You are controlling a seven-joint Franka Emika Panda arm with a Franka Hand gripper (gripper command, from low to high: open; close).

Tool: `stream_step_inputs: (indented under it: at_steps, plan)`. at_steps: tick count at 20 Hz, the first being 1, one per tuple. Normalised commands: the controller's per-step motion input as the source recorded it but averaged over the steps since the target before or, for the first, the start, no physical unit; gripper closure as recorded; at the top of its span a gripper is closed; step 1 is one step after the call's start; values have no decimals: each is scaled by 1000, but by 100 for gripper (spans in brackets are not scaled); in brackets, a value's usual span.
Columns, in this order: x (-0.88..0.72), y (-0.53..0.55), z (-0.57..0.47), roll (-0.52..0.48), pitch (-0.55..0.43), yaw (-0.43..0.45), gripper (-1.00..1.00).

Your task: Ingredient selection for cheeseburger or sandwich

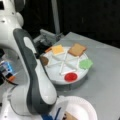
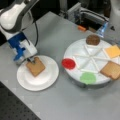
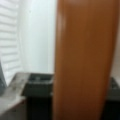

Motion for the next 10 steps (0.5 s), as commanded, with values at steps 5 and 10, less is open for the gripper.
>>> stream_step_inputs:
  at_steps: [5, 10]
  plan:
    - [283, -127, 113, -14, 174, 252, 100]
    - [324, -110, 198, -21, 233, 254, 100]
